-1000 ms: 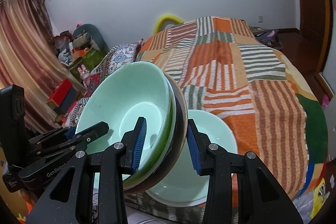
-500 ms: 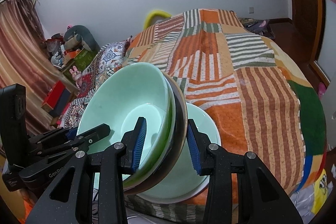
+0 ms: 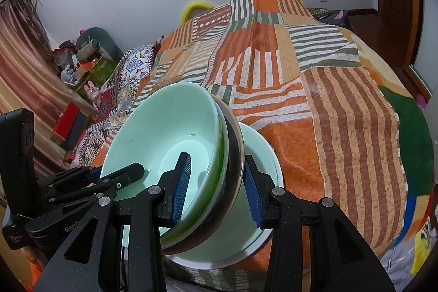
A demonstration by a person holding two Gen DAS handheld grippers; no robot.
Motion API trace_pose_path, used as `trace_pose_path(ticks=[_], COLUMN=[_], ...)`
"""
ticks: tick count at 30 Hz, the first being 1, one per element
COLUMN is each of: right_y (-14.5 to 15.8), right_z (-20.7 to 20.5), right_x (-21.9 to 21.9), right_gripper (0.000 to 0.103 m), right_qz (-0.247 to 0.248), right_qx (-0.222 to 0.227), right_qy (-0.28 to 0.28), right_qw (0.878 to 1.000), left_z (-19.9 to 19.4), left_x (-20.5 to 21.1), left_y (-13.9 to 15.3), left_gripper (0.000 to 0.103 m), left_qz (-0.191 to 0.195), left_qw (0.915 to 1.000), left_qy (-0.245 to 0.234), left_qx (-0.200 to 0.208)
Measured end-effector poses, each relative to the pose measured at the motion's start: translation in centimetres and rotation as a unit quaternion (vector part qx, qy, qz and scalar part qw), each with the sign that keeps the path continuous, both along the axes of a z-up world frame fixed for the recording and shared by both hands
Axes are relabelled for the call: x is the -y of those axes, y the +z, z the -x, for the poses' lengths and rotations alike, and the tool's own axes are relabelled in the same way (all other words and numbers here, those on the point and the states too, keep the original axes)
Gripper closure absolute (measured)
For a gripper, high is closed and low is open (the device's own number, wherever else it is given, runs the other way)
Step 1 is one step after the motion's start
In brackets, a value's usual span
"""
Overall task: Organize plates and bowls
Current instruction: 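Carry the bowl stack over the plate stack and lower it onto the mint green plate, then open both grippers and release the bowl stack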
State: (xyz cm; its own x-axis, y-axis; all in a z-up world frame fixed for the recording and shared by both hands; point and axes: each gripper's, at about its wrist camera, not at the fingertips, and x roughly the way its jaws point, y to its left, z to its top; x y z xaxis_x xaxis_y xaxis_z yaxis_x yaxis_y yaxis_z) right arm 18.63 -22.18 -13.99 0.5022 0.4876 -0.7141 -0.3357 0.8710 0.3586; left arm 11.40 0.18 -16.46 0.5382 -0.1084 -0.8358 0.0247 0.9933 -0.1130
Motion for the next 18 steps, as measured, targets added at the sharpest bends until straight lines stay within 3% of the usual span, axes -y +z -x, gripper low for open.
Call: trace_pose_path(ticks=[18], right_y=[-1.9], right_z=[-0.9], right_x=[-0.4], right_gripper=[0.068], right_qz=[0.002], right_qx=[-0.026], right_qy=[0.002], right_qw=[1.000], left_z=[-0.8], left_x=[-0.1], left_y=[-2.0], left_gripper=[0.071], left_qz=[-0.004], left_qw=[0.9995], left_qy=[0.006], left_qx=[-0.031])
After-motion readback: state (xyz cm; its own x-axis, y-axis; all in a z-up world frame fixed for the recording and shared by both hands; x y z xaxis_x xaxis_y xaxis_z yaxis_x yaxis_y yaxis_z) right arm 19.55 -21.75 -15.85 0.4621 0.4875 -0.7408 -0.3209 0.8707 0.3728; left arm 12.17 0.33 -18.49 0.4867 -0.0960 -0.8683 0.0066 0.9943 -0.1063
